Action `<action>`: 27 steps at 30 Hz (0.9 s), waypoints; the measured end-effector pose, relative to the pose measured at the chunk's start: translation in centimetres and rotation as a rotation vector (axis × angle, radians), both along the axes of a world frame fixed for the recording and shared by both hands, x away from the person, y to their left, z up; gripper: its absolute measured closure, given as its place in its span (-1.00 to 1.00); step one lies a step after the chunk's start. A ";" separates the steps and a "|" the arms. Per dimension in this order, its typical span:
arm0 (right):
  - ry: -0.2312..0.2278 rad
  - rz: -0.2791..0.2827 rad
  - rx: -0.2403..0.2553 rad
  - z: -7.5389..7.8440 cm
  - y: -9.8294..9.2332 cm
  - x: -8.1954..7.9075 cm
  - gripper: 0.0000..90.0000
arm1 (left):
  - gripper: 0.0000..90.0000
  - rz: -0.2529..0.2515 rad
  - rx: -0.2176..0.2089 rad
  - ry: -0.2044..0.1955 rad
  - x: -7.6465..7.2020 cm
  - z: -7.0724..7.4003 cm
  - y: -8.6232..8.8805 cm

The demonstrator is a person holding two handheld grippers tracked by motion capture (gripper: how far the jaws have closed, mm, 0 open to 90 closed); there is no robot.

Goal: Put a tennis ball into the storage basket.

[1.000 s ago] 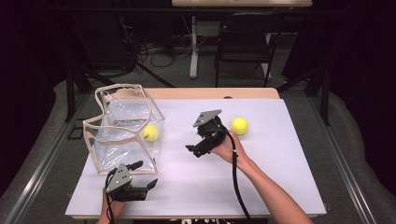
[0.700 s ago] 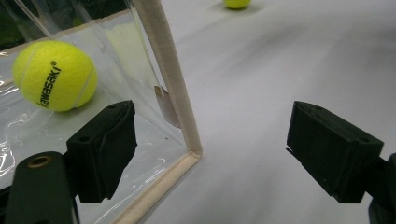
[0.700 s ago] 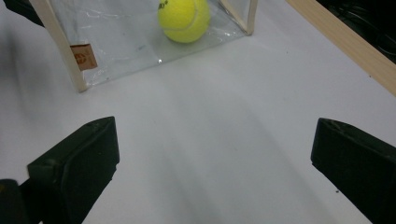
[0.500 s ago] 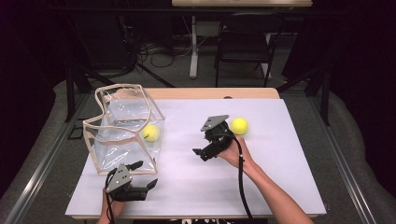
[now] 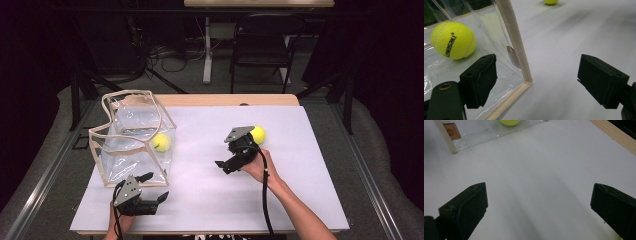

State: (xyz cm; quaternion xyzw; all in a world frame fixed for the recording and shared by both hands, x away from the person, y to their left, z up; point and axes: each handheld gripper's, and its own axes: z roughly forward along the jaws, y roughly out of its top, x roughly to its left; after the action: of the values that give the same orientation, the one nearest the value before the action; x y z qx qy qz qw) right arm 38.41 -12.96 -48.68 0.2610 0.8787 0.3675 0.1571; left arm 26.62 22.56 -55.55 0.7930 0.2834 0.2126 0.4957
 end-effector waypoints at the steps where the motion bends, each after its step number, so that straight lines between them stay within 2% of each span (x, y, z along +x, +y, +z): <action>1: 0.004 -0.008 0.000 -0.1 -0.2 0.1 -0.99 | -0.64 0.001 0.003 -0.001 0.0 0.0 0.0; 19: -0.008 -0.131 -0.007 -0.4 -4.6 1.8 -0.99 | -0.65 -0.003 0.004 -0.005 0.1 0.0 -0.1; 24: -0.030 -0.159 -0.013 -0.4 -5.7 2.4 -0.98 | -0.64 -0.003 0.005 -0.003 0.1 0.0 -0.2; 27: -0.027 -0.178 -0.013 -0.5 -6.3 2.8 -0.98 | -0.65 -0.003 0.005 -0.004 0.1 0.0 -0.2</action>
State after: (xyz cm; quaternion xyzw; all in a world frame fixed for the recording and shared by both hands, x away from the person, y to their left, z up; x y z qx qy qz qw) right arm 41.24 -19.23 -49.19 0.3321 0.8521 0.3501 0.2026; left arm 26.72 22.40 -55.50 0.7941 0.2809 0.2140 0.4947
